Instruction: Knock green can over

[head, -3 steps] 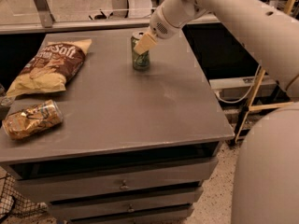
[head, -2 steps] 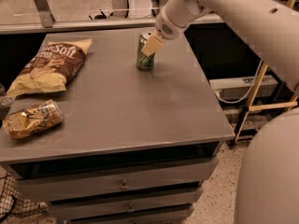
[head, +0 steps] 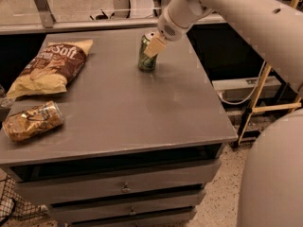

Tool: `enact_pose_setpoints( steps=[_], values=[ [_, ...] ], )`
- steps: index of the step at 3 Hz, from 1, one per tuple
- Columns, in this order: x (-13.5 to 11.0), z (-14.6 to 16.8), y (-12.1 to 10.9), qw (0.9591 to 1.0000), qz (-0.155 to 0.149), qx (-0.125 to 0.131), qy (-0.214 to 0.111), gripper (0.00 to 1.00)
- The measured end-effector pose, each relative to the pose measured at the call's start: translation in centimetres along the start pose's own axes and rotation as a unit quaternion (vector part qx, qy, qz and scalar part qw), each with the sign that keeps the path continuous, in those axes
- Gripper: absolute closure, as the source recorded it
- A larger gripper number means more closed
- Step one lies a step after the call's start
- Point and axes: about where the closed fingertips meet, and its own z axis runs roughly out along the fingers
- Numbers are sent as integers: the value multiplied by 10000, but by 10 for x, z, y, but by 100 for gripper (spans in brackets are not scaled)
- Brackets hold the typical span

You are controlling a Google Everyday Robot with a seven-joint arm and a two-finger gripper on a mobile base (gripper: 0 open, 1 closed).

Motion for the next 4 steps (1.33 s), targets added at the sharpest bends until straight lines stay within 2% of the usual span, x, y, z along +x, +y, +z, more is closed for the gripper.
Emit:
enact_pose_setpoints(
  steps=[1, 2, 3, 4],
  values=[
    [11, -30, -11, 9991, -4, 379, 203, 100],
    [15, -79, -24, 9966, -82, 821, 39, 100],
    [12, -116, -30, 9939, -331, 1044, 81, 100],
    [11, -117, -31, 9904, -797, 972, 566, 100]
  ],
)
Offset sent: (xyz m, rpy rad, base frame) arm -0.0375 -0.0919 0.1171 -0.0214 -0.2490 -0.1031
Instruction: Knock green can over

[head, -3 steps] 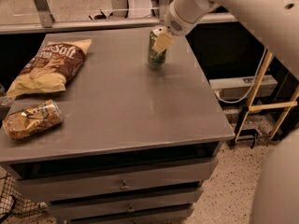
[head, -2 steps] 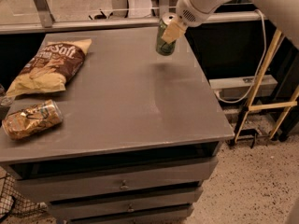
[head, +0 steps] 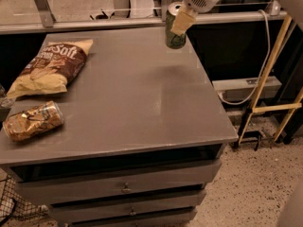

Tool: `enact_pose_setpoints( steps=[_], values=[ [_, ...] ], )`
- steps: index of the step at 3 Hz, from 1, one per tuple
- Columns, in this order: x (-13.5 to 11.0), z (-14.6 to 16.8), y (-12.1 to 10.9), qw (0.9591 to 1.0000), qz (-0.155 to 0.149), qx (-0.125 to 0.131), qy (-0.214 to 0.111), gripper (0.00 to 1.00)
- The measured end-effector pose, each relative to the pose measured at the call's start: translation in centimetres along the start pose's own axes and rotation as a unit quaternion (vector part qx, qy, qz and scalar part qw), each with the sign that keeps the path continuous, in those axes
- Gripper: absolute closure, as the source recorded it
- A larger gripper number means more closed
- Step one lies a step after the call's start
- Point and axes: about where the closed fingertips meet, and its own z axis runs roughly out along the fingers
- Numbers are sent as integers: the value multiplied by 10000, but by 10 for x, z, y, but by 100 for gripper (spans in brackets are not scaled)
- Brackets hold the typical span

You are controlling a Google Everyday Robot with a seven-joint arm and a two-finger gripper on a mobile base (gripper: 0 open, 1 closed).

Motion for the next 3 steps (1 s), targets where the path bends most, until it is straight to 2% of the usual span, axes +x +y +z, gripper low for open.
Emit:
enact_pose_setpoints(
  steps=[1, 2, 3],
  values=[
    [1, 13, 16, 9938, -705, -250, 824, 100],
    [-2, 31, 32, 9794, -1379, -457, 1399, 100],
    [-11, 51, 53, 9650, -1892, -686, 1681, 100]
  ],
)
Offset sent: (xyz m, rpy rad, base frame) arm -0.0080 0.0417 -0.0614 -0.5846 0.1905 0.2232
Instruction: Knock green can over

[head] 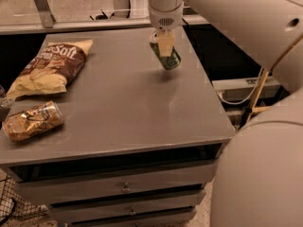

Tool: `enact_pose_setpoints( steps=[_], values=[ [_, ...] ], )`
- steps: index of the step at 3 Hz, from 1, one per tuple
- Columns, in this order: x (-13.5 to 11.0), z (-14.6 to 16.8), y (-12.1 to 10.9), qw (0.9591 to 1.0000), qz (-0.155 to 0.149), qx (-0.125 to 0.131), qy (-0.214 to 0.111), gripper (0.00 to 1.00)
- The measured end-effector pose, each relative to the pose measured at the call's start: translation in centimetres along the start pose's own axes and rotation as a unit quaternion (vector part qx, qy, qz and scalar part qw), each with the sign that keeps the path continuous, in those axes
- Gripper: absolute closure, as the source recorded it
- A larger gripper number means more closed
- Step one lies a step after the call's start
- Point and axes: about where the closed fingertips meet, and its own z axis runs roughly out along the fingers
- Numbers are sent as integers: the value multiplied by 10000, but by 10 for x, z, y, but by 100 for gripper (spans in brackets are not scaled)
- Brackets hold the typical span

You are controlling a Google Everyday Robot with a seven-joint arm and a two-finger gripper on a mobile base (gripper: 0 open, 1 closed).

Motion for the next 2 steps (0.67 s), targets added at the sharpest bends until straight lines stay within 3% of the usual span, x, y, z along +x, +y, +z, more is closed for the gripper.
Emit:
enact_pose_setpoints(
  steps=[2],
  values=[
    [-47, 31, 23, 9969, -684, -298, 233, 100]
  ],
)
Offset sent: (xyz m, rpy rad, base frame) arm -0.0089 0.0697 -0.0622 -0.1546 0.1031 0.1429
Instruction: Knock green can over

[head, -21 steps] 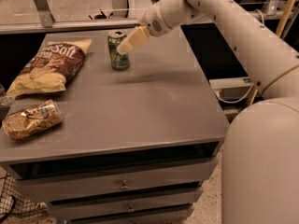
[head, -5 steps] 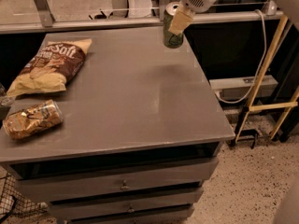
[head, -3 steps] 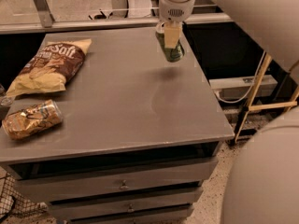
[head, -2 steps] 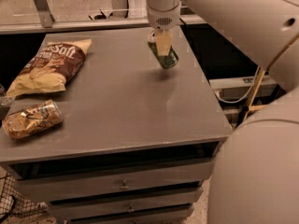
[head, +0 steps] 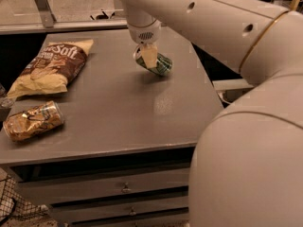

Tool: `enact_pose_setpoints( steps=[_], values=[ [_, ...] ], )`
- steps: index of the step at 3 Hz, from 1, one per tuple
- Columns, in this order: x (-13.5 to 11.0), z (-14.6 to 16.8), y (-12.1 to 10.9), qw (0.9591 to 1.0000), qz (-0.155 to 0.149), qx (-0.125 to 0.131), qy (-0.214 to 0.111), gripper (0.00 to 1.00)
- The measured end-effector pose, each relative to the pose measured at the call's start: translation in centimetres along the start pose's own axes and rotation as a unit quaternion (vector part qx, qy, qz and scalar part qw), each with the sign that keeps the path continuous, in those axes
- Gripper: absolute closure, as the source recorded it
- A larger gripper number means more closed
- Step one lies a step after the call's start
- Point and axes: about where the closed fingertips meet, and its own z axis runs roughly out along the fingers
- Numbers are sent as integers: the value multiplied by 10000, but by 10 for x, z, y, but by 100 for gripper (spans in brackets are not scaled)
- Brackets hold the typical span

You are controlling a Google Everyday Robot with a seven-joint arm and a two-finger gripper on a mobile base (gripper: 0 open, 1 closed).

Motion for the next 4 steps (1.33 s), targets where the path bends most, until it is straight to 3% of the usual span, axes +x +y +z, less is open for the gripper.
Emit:
enact_pose_setpoints(
  steps=[1, 2, 3, 4],
  values=[
    [-14, 14, 5, 9996, -140, -95, 207, 100],
    [-21, 21, 8, 9995, -144, -248, 104, 100],
    [-31, 29, 8, 9984, -148, -487, -239, 100],
    [-33, 28, 8, 9984, -140, -476, -278, 80]
  ],
)
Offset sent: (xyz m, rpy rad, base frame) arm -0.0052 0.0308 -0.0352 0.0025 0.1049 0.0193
